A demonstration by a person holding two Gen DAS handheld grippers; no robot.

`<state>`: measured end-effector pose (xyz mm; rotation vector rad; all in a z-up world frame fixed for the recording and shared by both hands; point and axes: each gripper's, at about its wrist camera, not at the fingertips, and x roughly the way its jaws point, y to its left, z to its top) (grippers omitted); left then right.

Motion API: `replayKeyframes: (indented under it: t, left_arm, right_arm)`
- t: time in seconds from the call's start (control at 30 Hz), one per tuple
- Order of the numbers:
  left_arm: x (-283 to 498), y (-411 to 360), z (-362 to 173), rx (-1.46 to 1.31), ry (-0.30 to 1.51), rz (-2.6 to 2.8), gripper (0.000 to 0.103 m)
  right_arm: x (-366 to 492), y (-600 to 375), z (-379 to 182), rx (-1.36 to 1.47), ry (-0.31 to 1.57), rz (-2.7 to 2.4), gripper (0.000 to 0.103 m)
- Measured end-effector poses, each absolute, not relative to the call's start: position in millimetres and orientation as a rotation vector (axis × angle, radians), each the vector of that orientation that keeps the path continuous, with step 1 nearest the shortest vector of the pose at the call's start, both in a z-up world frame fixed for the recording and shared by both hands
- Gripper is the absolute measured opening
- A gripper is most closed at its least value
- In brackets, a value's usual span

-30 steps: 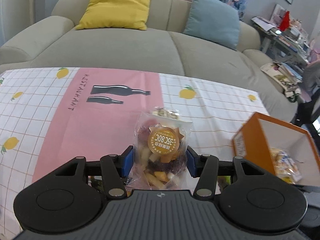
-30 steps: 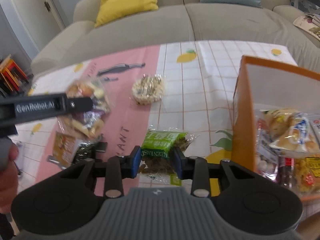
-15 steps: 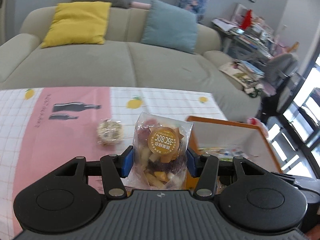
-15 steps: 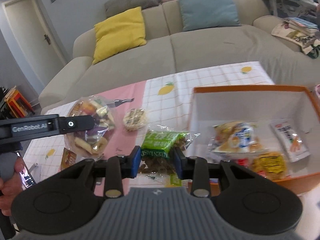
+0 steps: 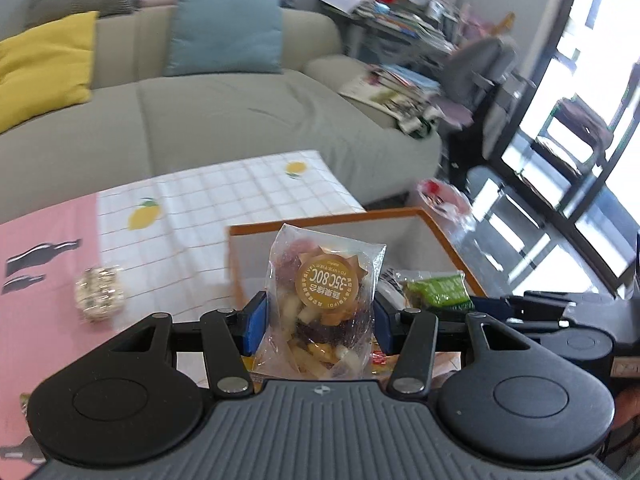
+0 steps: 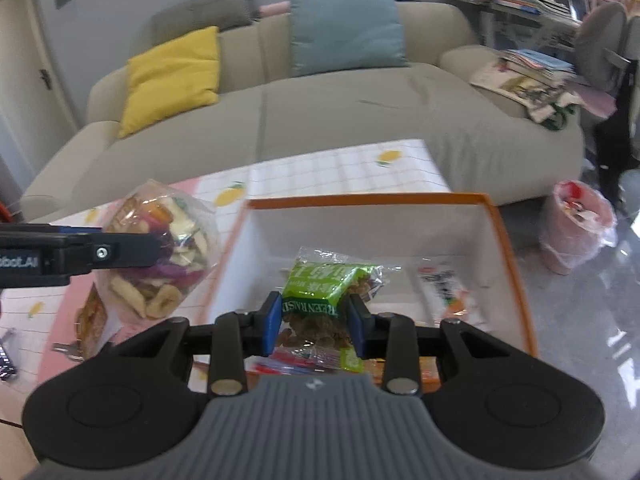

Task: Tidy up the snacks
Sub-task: 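Carry the fruit-nut cup and raisin pack over the orange box, then lower both packs into the box and open both tools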

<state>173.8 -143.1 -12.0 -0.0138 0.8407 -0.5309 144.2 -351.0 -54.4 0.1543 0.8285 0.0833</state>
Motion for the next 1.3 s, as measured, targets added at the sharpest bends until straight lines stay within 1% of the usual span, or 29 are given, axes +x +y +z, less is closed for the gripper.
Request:
replayKeyframes:
  t: [0.27, 0.6, 0.77, 1.03, 1.17, 1.27, 1.3]
  left_arm:
    - [195, -195, -38, 0.056, 0.923, -0.614, 0.06]
    - [223, -237, -79, 0.088, 1.004, -0.66, 0.06]
    - [235, -252, -97, 0.135, 1.062, -0.653, 0.06]
    - [243, -271, -105, 0.196, 1.122, -0.627, 0.06]
    - [245, -279, -109, 0.238, 1.157, -0.635, 0.062]
    - [247, -282, -113, 0.253, 1.176, -0.638, 0.068]
    - [247, -282, -113, 0.248, 1.183, -0.636, 0.068]
  right_arm:
    - [168, -391, -69, 0.131, 0.901, 0.006, 0.033]
    - [195, -404, -103, -0.002, 1.006, -0.039, 0.034]
    - [204, -411, -121, -0.023, 1.064, -0.045, 0.034]
    - [221, -416, -139, -0.006, 1.153, -0.05, 0.035]
    - [225, -414, -143, -0.01, 1.185, -0.049, 0.035]
    - [228, -413, -146, -0.008, 1.204, -0.045, 0.035]
    - [228, -414, -147, -0.005, 1.209, -0.043, 0.035]
